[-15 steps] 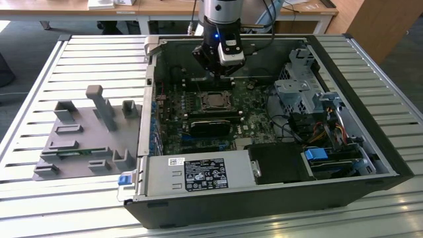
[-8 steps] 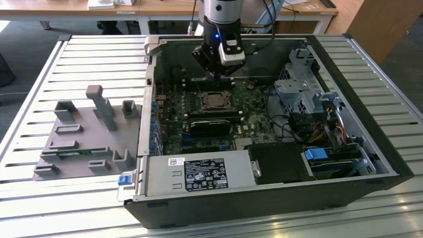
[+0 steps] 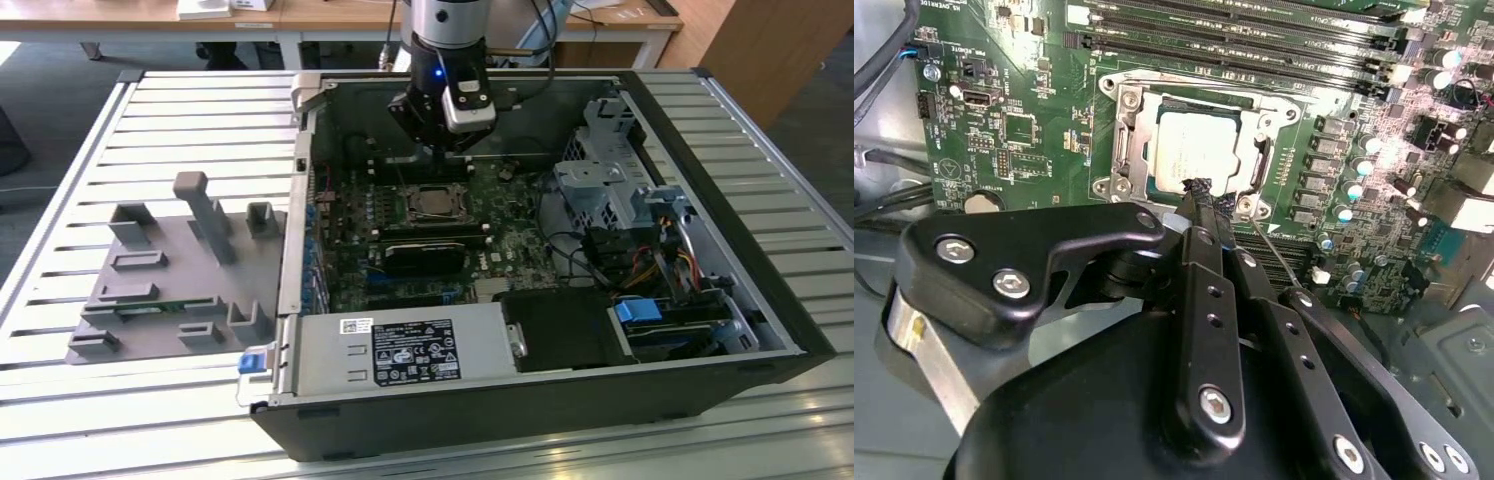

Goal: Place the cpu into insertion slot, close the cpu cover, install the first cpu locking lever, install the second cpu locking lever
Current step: 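Install the first cpu locking lever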

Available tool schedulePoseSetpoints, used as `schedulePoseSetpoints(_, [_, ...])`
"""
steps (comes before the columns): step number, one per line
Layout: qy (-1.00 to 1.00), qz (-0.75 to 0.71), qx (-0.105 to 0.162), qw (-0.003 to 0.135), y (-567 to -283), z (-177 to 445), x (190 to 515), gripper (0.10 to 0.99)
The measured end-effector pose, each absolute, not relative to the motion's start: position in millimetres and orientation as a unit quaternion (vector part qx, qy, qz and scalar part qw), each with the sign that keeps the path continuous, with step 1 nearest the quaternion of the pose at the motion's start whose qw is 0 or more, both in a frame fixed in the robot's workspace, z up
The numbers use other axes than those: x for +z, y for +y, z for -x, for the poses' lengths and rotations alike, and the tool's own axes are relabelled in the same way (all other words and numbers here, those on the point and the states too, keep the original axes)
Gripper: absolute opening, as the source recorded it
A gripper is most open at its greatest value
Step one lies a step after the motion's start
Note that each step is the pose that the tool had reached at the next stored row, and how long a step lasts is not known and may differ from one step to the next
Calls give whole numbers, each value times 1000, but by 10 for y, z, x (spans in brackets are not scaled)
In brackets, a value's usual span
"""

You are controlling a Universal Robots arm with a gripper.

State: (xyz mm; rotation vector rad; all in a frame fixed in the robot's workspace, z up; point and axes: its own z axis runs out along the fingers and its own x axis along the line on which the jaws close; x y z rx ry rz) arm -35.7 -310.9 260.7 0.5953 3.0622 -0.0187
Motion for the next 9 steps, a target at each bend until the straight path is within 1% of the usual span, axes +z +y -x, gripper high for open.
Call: schedulePoseSetpoints(9, [986, -164, -6, 11, -3109, 357, 2606, 118])
